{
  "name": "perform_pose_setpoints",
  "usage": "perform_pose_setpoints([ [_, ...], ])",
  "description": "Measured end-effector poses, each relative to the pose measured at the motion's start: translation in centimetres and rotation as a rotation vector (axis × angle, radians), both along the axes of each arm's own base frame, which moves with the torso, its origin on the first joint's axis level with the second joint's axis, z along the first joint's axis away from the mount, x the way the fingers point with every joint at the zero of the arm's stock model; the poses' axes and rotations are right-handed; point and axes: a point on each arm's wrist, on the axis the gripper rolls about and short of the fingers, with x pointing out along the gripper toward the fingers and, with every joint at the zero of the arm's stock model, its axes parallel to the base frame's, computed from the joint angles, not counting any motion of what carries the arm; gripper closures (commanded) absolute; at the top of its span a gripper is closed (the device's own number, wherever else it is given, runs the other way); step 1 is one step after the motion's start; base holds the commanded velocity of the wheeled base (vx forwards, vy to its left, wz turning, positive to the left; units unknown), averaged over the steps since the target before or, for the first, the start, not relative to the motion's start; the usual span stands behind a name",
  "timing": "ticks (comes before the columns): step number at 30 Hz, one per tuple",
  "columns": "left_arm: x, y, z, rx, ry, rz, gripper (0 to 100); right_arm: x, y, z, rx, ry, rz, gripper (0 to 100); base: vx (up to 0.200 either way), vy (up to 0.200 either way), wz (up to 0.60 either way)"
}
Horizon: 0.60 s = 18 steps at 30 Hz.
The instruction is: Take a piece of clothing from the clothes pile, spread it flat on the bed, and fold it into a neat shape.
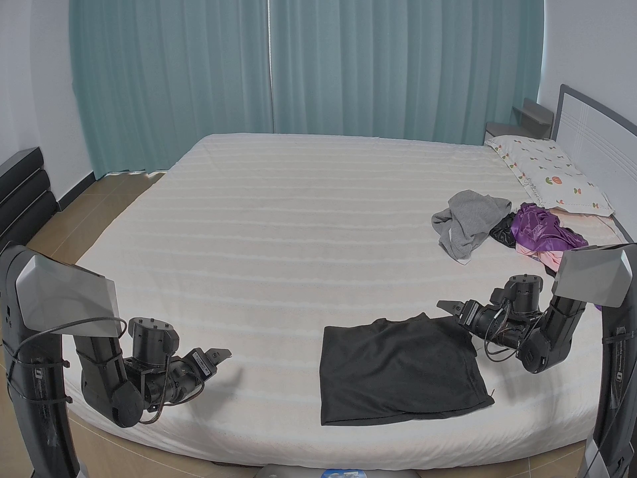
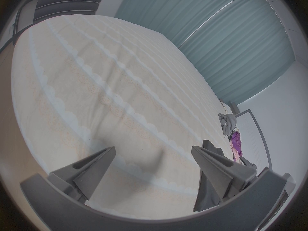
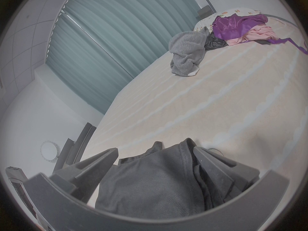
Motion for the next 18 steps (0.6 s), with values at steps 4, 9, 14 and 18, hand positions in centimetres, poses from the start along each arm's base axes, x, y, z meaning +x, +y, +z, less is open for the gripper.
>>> perform_pose_setpoints([
  [4, 0.0, -0.1, -0.1, 0.011, -0.001, 0.010, 0, 0.0, 0.0, -0.3, -0.006, 0.005, -0.001, 0, 0.000, 0.000, 0.00],
  [9, 0.0, -0.3, -0.2, 0.024, -0.001, 0.016, 0, 0.0, 0.1, -0.7, -0.014, 0.011, 0.001, 100, 0.000, 0.000, 0.00],
  [14, 0.0, -0.3, -0.3, 0.026, 0.001, 0.017, 0, 0.1, 0.5, -1.4, -0.040, 0.016, 0.011, 100, 0.000, 0.000, 0.00],
  [18, 0.0, -0.3, -0.3, 0.025, 0.001, 0.017, 0, 0.3, 0.5, -1.6, -0.058, 0.015, -0.018, 100, 0.000, 0.000, 0.00],
])
